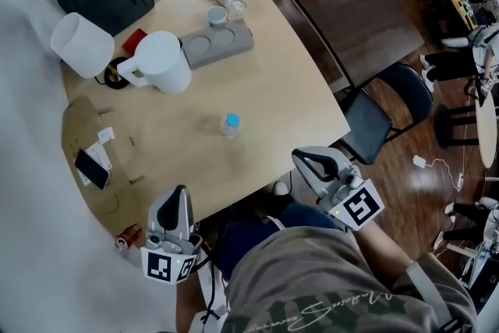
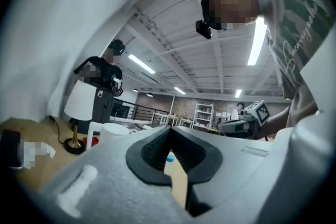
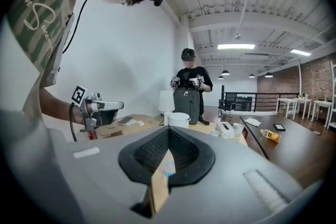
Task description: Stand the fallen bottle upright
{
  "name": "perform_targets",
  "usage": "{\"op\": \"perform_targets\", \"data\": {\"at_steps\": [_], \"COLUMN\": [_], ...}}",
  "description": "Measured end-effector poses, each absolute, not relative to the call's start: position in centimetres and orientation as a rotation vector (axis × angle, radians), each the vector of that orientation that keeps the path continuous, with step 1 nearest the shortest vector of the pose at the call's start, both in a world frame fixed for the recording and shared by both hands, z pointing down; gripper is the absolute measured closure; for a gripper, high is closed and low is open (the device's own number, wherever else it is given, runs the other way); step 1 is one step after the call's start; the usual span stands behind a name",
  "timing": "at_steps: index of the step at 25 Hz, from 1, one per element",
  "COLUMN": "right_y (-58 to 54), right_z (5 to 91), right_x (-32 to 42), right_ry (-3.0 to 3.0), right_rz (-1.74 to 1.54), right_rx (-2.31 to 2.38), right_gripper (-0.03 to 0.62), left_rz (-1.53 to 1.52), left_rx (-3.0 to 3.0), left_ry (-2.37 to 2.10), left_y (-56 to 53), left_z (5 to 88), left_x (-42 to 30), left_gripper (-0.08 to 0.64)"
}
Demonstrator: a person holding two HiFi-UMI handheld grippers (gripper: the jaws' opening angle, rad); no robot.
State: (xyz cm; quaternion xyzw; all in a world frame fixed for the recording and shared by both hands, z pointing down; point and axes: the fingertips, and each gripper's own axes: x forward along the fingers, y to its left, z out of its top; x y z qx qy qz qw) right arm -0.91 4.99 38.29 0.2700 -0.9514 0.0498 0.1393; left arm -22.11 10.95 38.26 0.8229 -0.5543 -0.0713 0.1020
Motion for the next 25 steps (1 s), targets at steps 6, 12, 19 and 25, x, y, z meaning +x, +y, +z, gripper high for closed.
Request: {"op": "perform_targets", "data": {"at_steps": [6, 12, 19, 25], "right_y": [8.6, 11.7, 14.8, 17.9], "right_z": [39.2, 38.6, 35.8, 34.6], "right_x": [5.2, 10.8, 10.6, 8.6], "right_ry": [-2.82, -2.916, -2.977, -3.013], "right_rz": [0.157, 0.198, 0.17, 0.176], "right_rx": [0.677, 0.582, 0.613, 0.562], "right_gripper": [0.588, 0.588, 0.588, 0.589], "left_rz": [-0.181, -0.119, -0.106, -0.11], "left_rx": [2.382, 2.344, 2.288, 2.349], "left_ry": [-1.76, -1.877, -1.937, -1.951], "left_y": [17.4, 22.0, 25.0, 27.1], "left_z": [36.4, 33.9, 31.8, 30.0], "left_x": [-15.3, -9.0, -9.3, -9.2], "left_gripper": [0.558, 0.557, 0.557, 0.557]}}
